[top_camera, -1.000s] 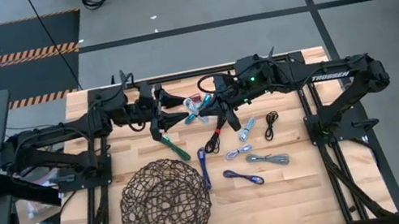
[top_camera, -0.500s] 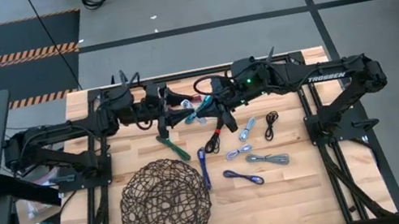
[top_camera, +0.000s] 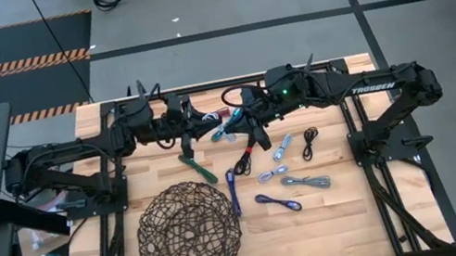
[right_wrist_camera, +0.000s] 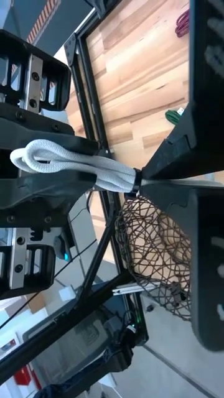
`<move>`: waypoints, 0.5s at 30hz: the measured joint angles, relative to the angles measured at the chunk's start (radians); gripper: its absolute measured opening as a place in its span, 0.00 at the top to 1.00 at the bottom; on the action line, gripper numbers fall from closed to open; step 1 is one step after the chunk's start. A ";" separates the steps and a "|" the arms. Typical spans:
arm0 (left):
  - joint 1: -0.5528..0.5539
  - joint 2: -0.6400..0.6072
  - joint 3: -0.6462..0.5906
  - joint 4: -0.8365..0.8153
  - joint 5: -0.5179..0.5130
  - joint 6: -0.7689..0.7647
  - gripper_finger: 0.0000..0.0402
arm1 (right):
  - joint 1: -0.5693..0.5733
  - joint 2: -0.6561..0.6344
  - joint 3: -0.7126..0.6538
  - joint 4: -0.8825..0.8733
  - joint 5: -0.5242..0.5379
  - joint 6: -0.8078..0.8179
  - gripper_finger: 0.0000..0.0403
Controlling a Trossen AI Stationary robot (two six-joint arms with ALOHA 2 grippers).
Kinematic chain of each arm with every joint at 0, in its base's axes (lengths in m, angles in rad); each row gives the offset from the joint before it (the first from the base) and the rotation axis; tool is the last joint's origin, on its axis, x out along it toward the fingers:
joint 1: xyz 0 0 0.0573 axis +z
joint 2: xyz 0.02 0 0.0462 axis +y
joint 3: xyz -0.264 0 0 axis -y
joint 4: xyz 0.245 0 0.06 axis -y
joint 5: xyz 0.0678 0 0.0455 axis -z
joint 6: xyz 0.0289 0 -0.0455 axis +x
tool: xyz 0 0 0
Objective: Pick and place USB-C Cables
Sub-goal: Put the top white charger cable into the wire basket
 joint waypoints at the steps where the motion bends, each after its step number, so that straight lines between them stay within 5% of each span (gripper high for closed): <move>1: 0.000 0.000 0.000 0.000 -0.004 0.000 0.91 | 0.001 0.000 0.000 0.001 -0.001 0.000 0.93; 8: -0.001 -0.003 0.000 0.014 -0.016 -0.005 0.91 | 0.003 -0.004 -0.001 0.052 -0.071 0.034 0.89; 15: 0.000 -0.002 0.001 0.013 -0.027 -0.009 0.91 | 0.007 -0.016 -0.002 0.055 -0.055 0.031 0.67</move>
